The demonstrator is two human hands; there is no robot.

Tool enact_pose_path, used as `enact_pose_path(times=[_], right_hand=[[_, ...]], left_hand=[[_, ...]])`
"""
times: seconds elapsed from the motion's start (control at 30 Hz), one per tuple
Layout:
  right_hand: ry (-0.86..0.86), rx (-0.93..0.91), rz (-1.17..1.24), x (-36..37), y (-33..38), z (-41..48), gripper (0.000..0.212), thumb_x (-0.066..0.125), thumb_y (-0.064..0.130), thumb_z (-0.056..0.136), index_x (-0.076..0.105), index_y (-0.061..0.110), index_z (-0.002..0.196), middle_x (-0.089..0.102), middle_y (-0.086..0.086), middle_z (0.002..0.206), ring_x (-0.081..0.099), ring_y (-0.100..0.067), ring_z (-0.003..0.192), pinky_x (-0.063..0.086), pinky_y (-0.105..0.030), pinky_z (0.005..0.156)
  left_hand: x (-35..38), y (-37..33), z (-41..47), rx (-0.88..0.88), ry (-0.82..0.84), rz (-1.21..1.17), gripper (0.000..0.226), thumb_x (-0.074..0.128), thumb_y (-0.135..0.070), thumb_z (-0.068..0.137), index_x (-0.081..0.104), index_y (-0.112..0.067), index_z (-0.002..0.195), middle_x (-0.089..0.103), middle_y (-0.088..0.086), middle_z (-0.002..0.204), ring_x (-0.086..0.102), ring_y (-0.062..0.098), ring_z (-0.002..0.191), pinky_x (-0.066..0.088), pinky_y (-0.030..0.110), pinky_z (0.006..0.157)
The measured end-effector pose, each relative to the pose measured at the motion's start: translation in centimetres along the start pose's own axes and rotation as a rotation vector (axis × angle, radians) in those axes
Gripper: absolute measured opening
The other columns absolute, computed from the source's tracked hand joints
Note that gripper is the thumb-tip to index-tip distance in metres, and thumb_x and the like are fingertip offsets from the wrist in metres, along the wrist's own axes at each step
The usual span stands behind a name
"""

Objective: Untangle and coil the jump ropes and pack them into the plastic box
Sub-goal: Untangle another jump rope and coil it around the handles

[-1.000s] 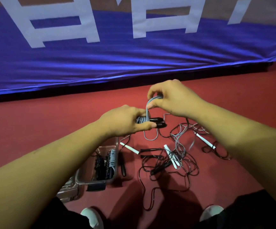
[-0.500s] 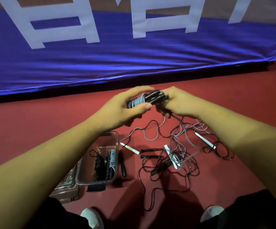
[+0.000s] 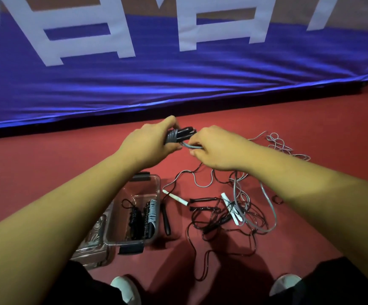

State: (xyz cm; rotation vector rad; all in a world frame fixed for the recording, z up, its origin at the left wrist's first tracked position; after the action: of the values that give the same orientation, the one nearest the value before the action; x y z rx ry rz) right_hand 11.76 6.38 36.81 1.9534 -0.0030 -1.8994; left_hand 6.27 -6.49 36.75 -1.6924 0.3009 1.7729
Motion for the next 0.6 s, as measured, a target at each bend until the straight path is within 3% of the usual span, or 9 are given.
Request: enact_pose_path(times=[0.1, 0.2, 0.3, 0.37, 0.43, 0.53, 0.6], right_hand=[[-0.077, -0.025, -0.151, -0.5, 0.7, -0.1, 0.016, 0.052, 0.034, 0.093, 0.064, 0.024, 0.095, 0.066, -0.007, 0.091, 0.061, -0.034, 0.086, 0.039, -0.032, 0.065], [-0.144, -0.050, -0.156, -1.1, 0.5, -0.2, 0.017, 0.056, 0.039, 0.091, 0.067, 0.031, 0.100, 0.070, -0.002, 0.097, 0.062, -0.030, 0.095, 0.041, -0.032, 0.069], [-0.159, -0.023, 0.065, -2.2, -0.6, -0.1, 0.012, 0.069, 0.037, 0.082, 0.071, 0.027, 0.088, 0.070, 0.005, 0.082, 0.064, -0.017, 0.082, 0.050, -0.033, 0.070], [-0.182, -0.011, 0.272, -2.7, -1.5, 0.1, 0.012, 0.078, 0.029, 0.075, 0.070, 0.021, 0.078, 0.069, 0.004, 0.072, 0.059, -0.007, 0.068, 0.049, -0.032, 0.066], [-0.199, -0.002, 0.421, -3.0, -2.1, 0.1, 0.018, 0.083, 0.023, 0.071, 0.068, 0.015, 0.075, 0.067, 0.002, 0.069, 0.052, -0.003, 0.060, 0.045, -0.029, 0.062], [-0.159, 0.020, 0.599, -2.6, -2.9, 0.0, 0.013, 0.081, 0.016, 0.075, 0.068, 0.014, 0.076, 0.059, 0.008, 0.056, 0.046, 0.000, 0.049, 0.037, -0.015, 0.051], [-0.108, 0.040, 0.692, -2.1, -3.5, 0.0, 0.007, 0.076, 0.015, 0.080, 0.070, 0.018, 0.077, 0.059, 0.000, 0.056, 0.044, -0.005, 0.046, 0.035, -0.019, 0.047]], left_hand=[[1.0, -0.2, -0.1, -0.001, 0.091, 0.136, 0.040, 0.063, -0.051, 0.088, 0.047, -0.033, 0.120, 0.067, 0.003, 0.113, 0.062, 0.035, 0.104, 0.045, 0.039, 0.075], [1.6, -1.2, -0.5, 0.081, 0.214, 0.113, 0.035, 0.062, -0.049, 0.088, 0.054, -0.034, 0.118, 0.068, 0.002, 0.106, 0.062, 0.032, 0.102, 0.048, 0.037, 0.076], [1.4, -2.2, -1.0, 0.130, 0.265, 0.052, 0.034, 0.064, -0.054, 0.084, 0.061, -0.038, 0.114, 0.064, -0.009, 0.079, 0.063, 0.022, 0.084, 0.044, 0.032, 0.068], [1.2, -2.6, -1.1, 0.132, 0.277, -0.021, 0.040, 0.063, -0.072, 0.075, 0.063, -0.041, 0.099, 0.058, -0.010, 0.065, 0.058, 0.013, 0.068, 0.041, 0.031, 0.061], [1.1, -2.8, -1.2, 0.144, 0.267, -0.104, 0.039, 0.058, -0.079, 0.072, 0.060, -0.043, 0.086, 0.058, -0.008, 0.060, 0.058, 0.012, 0.060, 0.042, 0.029, 0.057], [0.8, -3.0, -1.3, 0.165, 0.275, -0.214, 0.025, 0.058, -0.070, 0.080, 0.059, -0.045, 0.084, 0.060, -0.010, 0.061, 0.061, 0.017, 0.056, 0.041, 0.025, 0.054], [0.7, -3.2, -1.5, 0.178, 0.270, -0.241, 0.026, 0.055, -0.070, 0.080, 0.058, -0.044, 0.082, 0.060, -0.009, 0.061, 0.060, 0.018, 0.055, 0.041, 0.026, 0.054]])
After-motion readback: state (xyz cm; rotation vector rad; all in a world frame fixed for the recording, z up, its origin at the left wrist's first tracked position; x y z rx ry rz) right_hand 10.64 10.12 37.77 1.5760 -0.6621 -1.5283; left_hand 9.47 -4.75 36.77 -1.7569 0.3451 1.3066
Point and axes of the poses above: each hand's wrist, its own z-axis towards the middle knuckle, its own x-axis out of the palm, y = z × x, the point moved 6 cm from there along z, towards the middle knuckle
